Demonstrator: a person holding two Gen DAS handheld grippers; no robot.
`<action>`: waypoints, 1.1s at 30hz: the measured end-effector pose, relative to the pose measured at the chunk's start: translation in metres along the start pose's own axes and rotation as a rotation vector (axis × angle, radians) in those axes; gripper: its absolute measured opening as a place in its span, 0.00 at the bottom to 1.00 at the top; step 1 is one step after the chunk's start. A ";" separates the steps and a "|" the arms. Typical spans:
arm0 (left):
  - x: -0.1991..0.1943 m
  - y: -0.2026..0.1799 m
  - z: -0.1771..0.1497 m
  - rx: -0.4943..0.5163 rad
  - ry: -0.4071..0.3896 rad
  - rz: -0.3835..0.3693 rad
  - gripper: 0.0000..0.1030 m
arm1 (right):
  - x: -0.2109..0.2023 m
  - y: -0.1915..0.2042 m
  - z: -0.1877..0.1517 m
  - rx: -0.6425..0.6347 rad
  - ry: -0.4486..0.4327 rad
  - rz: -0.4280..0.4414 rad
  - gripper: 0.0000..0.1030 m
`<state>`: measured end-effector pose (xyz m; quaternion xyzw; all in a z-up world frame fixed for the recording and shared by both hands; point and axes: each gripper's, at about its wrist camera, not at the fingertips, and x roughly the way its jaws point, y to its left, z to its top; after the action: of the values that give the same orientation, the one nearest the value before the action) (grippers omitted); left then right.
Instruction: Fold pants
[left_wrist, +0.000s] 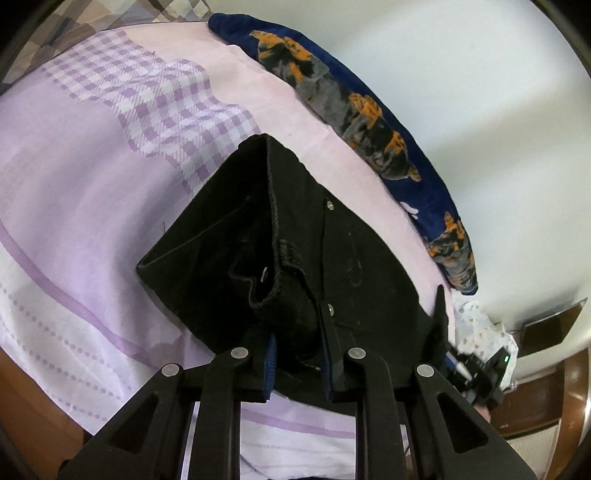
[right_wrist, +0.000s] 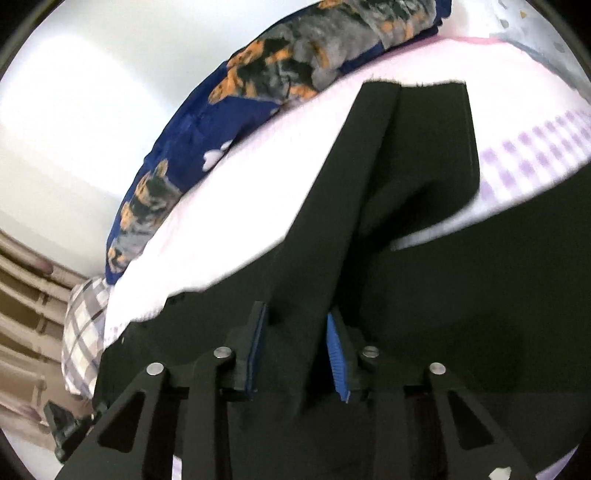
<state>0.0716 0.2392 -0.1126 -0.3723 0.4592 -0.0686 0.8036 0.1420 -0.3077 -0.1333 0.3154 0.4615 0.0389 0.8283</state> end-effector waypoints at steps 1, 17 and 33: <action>0.001 0.000 0.000 0.000 0.001 0.004 0.19 | 0.003 -0.001 0.008 0.002 -0.003 -0.013 0.28; -0.012 -0.030 0.046 0.158 -0.052 -0.026 0.19 | -0.070 0.007 0.029 -0.019 -0.179 -0.093 0.04; 0.011 0.011 0.028 0.256 0.050 0.047 0.18 | -0.098 -0.036 -0.065 0.131 -0.087 -0.142 0.03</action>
<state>0.0976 0.2570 -0.1184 -0.2540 0.4753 -0.1168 0.8342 0.0263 -0.3392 -0.1053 0.3368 0.4478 -0.0639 0.8258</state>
